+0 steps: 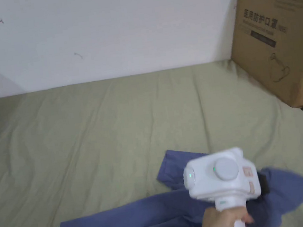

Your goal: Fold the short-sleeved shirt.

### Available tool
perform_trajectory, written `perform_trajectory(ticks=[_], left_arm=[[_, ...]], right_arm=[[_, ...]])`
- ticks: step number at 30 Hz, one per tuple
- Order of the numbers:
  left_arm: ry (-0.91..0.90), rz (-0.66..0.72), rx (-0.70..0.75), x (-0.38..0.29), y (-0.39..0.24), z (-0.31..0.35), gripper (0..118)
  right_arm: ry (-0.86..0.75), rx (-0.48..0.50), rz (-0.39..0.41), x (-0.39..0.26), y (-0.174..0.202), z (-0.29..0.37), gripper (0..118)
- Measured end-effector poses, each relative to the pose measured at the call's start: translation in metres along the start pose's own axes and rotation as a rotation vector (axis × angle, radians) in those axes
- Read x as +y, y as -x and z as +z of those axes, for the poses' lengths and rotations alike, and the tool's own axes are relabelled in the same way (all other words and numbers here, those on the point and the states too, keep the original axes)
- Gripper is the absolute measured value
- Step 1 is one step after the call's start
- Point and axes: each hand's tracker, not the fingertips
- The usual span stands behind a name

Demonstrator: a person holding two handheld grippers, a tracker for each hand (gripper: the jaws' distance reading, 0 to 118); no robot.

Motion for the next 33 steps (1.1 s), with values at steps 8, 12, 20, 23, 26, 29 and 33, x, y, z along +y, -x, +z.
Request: perform_trajectory(ticks=[8,12,20,23,26,29,33], left_arm=[[0.098,-0.055,0.049,-0.038,0.010,-0.015,90],[-0.009,-0.073,0.015,-0.019,0.010,0.039,114],[-0.157,0.047,0.299,-0.068,0.102,0.151,0],[-0.099,0.101,0.331,-0.095,0.153,0.165,0],[-0.157,0.198,0.383,-0.103,0.193,0.195,0],[-0.186,0.194,0.457,-0.089,0.235,0.230,28],[-0.132,0.264,0.504,-0.048,0.285,0.246,103]], right_arm=[[0.081,0.022,-0.055,-0.015,0.000,-0.018,1],[0.081,0.061,-0.039,-0.016,0.012,-0.019,1],[0.077,0.170,-0.003,-0.018,0.058,-0.004,1],[0.094,0.200,0.028,-0.022,0.076,-0.006,1],[0.113,0.224,0.048,-0.028,0.093,-0.008,1],[0.140,0.247,0.069,-0.033,0.108,-0.016,1],[0.164,0.267,0.091,-0.039,0.123,-0.026,1]])
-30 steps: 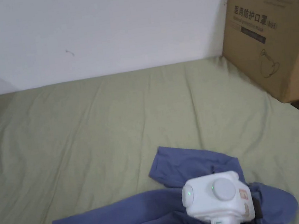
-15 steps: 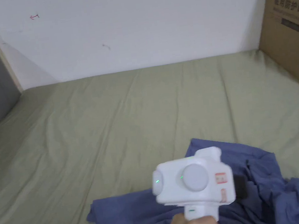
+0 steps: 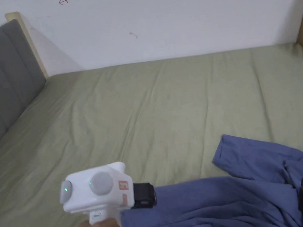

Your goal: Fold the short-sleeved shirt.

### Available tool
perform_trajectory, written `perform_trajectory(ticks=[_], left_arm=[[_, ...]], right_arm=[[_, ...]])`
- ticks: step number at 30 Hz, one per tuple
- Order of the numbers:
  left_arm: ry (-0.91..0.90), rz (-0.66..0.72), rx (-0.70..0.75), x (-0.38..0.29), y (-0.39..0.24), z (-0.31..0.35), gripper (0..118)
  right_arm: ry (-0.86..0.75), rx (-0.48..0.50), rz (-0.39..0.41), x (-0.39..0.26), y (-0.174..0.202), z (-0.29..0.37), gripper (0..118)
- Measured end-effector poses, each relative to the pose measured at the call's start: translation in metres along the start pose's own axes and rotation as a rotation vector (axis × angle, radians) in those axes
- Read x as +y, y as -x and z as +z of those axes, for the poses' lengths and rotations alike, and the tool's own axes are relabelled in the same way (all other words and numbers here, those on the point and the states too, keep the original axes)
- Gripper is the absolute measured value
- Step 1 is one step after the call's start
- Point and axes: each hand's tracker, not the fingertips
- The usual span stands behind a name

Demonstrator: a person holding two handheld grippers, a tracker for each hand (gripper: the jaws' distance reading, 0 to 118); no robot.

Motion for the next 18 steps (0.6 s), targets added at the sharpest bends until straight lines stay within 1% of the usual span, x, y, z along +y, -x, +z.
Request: perform_trajectory(ticks=[1,3,5,6,7,8,9,10,11,12,13,15,16,18], left_arm=[[0.000,0.019,0.020,0.012,0.007,-0.007,101],[-0.012,0.106,0.040,0.027,0.019,-0.017,97],[0.034,0.122,0.008,0.032,0.022,-0.041,84],[0.079,0.112,0.015,0.033,0.024,-0.055,73],[0.134,0.088,0.049,0.030,0.022,-0.069,65],[0.115,0.047,0.084,0.022,0.018,-0.073,63],[0.053,-0.004,0.098,0.017,0.008,-0.067,55],[0.035,0.017,0.109,0.017,0.004,-0.059,30],[0.013,0.067,0.023,0.019,0.005,-0.053,3],[0.016,0.129,-0.058,0.021,0.006,-0.053,3],[0.041,0.121,0.017,0.016,0.002,-0.051,3],[0.043,0.029,0.057,0.013,-0.006,-0.051,3],[0.031,0.008,0.070,0.014,-0.010,-0.049,3],[0.022,-0.005,0.074,0.013,-0.015,-0.042,3]], right_arm=[[0.008,0.006,0.006,-0.001,0.002,-0.003,1],[0.021,0.012,0.018,-0.003,0.005,-0.008,1],[0.035,0.008,0.031,-0.005,0.006,-0.013,1],[0.043,0.003,0.034,-0.006,0.005,-0.016,1],[0.050,0.000,0.035,-0.007,0.004,-0.017,1],[0.059,-0.003,0.033,-0.008,0.003,-0.019,1],[0.064,-0.004,0.028,-0.009,0.000,-0.020,1],[0.071,-0.006,0.025,-0.010,-0.002,-0.021,1],[0.076,-0.008,0.023,-0.011,-0.005,-0.022,1],[0.081,-0.010,0.023,-0.011,-0.008,-0.024,1],[0.088,-0.013,0.027,-0.010,-0.010,-0.026,1],[0.091,-0.017,0.026,-0.006,-0.018,-0.030,1],[0.094,-0.002,0.012,0.000,-0.024,-0.034,1],[0.106,0.071,-0.030,0.016,-0.038,-0.048,1]])
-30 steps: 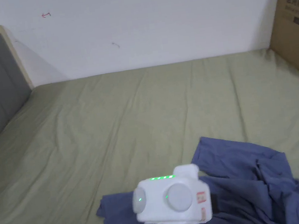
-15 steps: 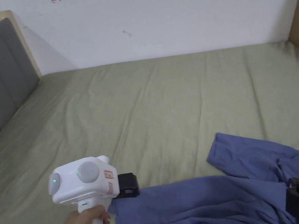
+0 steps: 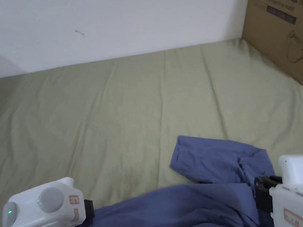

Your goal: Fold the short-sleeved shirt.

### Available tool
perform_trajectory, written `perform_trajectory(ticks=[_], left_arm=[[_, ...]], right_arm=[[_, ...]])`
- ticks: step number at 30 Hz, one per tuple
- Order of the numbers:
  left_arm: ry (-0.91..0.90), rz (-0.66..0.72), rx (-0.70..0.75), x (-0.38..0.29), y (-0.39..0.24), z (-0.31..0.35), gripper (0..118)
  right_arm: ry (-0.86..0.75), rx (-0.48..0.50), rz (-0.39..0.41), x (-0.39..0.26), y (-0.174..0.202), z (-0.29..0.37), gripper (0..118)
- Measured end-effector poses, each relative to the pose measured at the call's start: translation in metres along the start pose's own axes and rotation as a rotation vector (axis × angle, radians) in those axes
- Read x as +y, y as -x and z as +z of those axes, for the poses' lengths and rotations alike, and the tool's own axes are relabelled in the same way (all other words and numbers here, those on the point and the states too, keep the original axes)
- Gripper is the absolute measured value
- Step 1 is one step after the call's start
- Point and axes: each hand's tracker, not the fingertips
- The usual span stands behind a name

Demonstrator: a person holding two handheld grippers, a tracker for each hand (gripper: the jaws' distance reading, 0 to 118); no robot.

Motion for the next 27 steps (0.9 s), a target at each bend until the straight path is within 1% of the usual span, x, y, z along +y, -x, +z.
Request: perform_trajectory(ticks=[1,2,3,4,5,6,7,8,10,11,12,14,15,17,18,19,20,21,22,23,24,25,26,27], left_arm=[[-0.006,-0.001,-0.009,-0.001,0.000,0.006,3],[-0.018,-0.004,-0.020,0.000,0.001,0.011,3],[-0.032,-0.009,-0.029,0.002,0.002,0.017,3],[-0.049,-0.016,-0.036,0.003,0.002,0.024,3],[-0.064,-0.026,-0.040,0.004,0.003,0.030,3],[-0.071,-0.027,-0.043,0.005,0.004,0.036,3],[-0.085,-0.025,-0.053,0.009,0.006,0.042,3],[-0.094,-0.025,-0.066,0.011,0.007,0.047,3],[-0.108,-0.022,-0.085,0.013,0.007,0.053,3],[-0.114,-0.023,-0.089,0.015,0.004,0.056,3],[-0.112,-0.025,-0.087,0.016,0.003,0.057,3],[-0.115,-0.039,-0.084,0.016,0.001,0.054,3],[-0.112,-0.042,-0.078,0.017,0.000,0.052,3],[-0.104,-0.055,-0.062,0.018,-0.001,0.046,3],[-0.098,-0.052,-0.054,0.017,-0.001,0.044,3],[-0.094,-0.055,-0.050,0.019,-0.001,0.040,3],[-0.088,-0.053,-0.047,0.019,-0.001,0.039,3],[-0.089,-0.051,-0.047,0.018,0.000,0.040,3],[-0.088,-0.055,-0.049,0.018,0.000,0.040,3],[-0.086,-0.055,-0.049,0.018,0.001,0.040,3],[-0.086,-0.052,-0.050,0.017,0.001,0.043,3],[-0.091,-0.052,-0.054,0.017,0.001,0.047,3],[-0.093,-0.050,-0.051,0.016,0.000,0.051,3],[-0.100,-0.058,-0.044,0.016,-0.002,0.056,3]], right_arm=[[0.020,0.009,-0.014,0.012,-0.007,-0.009,4],[0.012,0.011,-0.025,0.022,-0.015,-0.018,16],[0.005,0.020,-0.047,0.033,-0.022,-0.028,48],[0.039,0.008,-0.042,0.048,-0.029,-0.040,78],[0.086,-0.005,-0.027,0.063,-0.036,-0.056,96],[0.121,0.001,-0.003,0.075,-0.043,-0.075,97],[0.133,-0.015,0.016,0.085,-0.049,-0.092,97],[0.117,-0.043,0.019,0.096,-0.053,-0.109,97],[0.207,-0.109,0.025,0.115,-0.063,-0.149,97],[0.258,-0.120,0.019,0.122,-0.069,-0.170,96],[0.295,-0.124,0.017,0.125,-0.074,-0.189,94],[0.363,-0.120,0.056,0.126,-0.075,-0.221,94],[0.405,-0.097,0.090,0.122,-0.073,-0.234,93],[0.543,-0.083,0.134,0.107,-0.069,-0.261,88],[0.594,-0.094,0.156,0.097,-0.069,-0.273,85],[0.524,-0.117,0.156,0.096,-0.065,-0.268,85],[0.515,-0.115,0.139,0.104,-0.061,-0.260,83],[0.513,-0.111,0.137,0.108,-0.060,-0.252,68],[0.494,-0.071,0.143,0.111,-0.058,-0.245,44],[0.483,-0.022,0.122,0.114,-0.058,-0.240,10],[0.492,-0.001,0.069,0.117,-0.060,-0.238,4],[0.504,0.005,0.023,0.120,-0.065,-0.237,4],[0.507,0.041,0.012,0.119,-0.066,-0.235,4],[0.508,0.006,0.018,0.120,-0.065,-0.232,4]])
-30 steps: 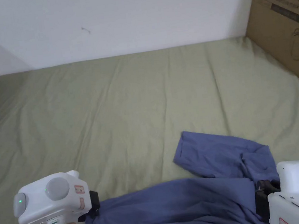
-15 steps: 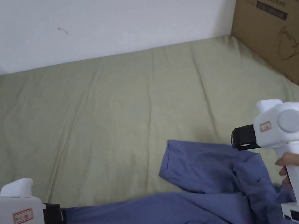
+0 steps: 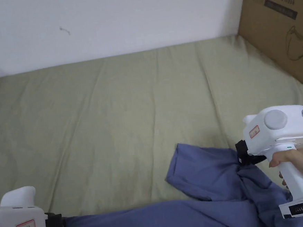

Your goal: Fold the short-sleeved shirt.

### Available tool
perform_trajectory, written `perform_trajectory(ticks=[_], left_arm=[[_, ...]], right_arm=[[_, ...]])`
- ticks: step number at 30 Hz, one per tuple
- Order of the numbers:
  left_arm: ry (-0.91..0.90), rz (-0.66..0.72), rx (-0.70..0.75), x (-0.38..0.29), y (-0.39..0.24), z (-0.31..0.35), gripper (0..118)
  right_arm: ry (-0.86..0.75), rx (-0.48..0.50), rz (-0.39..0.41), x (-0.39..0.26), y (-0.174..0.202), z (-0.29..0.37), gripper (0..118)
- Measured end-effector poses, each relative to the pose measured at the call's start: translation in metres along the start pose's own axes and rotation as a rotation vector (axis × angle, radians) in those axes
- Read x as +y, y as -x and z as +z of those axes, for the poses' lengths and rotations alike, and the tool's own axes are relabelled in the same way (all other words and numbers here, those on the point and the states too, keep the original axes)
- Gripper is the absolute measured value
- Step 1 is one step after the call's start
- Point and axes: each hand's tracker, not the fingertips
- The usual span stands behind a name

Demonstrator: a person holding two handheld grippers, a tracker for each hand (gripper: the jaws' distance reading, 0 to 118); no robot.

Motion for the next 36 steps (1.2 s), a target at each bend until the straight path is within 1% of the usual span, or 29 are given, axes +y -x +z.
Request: perform_trajectory(ticks=[1,2,3,5,6,8,9,10,14,16,18,20,23,24,28,32,33,36], left_arm=[[-0.008,-0.018,-0.004,0.001,-0.001,0.007,3],[-0.016,-0.019,-0.014,0.002,-0.001,0.013,3],[-0.026,-0.019,-0.027,0.005,0.000,0.022,3],[-0.056,-0.019,-0.023,0.012,-0.001,0.038,3],[-0.086,-0.029,0.009,0.018,-0.002,0.048,3],[-0.141,-0.034,0.028,0.028,-0.003,0.070,3],[-0.161,-0.039,0.029,0.034,-0.004,0.081,3],[-0.198,-0.047,0.024,0.040,-0.004,0.094,3],[-0.290,-0.066,0.096,0.074,-0.011,0.143,3],[-0.351,-0.090,0.115,0.094,-0.018,0.168,3],[-0.400,-0.100,0.110,0.111,-0.023,0.193,3],[-0.436,-0.107,0.108,0.129,-0.029,0.215,3],[-0.506,-0.135,0.153,0.154,-0.040,0.241,3],[-0.526,-0.143,0.161,0.161,-0.044,0.249,3],[-0.621,-0.123,0.157,0.193,-0.049,0.277,3],[-0.681,-0.108,0.178,0.240,-0.047,0.290,3],[-0.699,-0.083,0.171,0.252,-0.045,0.292,3],[-0.754,-0.060,0.156,0.286,-0.041,0.300,3]], right_arm=[[-0.020,-0.047,0.008,-0.002,0.001,0.007,4],[-0.065,-0.062,0.024,-0.003,0.000,0.016,4],[-0.088,-0.051,0.012,-0.003,-0.002,0.029,4],[-0.126,0.015,-0.016,0.000,-0.007,0.061,4],[-0.160,0.003,-0.018,0.004,-0.009,0.076,4],[-0.242,-0.025,0.005,0.009,-0.013,0.115,4],[-0.271,-0.036,-0.001,0.011,-0.015,0.135,4],[-0.304,-0.023,-0.014,0.013,-0.016,0.156,4],[-0.432,0.018,-0.058,0.023,-0.032,0.235,4],[-0.493,0.050,-0.097,0.025,-0.041,0.272,4],[-0.548,0.080,-0.103,0.028,-0.045,0.304,4],[-0.593,0.073,-0.111,0.033,-0.046,0.332,4],[-0.654,0.135,-0.141,0.044,-0.042,0.365,4],[-0.681,0.146,-0.137,0.049,-0.040,0.376,4],[-0.726,0.118,-0.130,0.080,-0.021,0.407,4],[-0.802,0.170,-0.179,0.122,-0.004,0.434,4],[-0.817,0.182,-0.189,0.132,0.000,0.440,4],[-0.853,0.185,-0.201,0.157,0.021,0.462,4]])
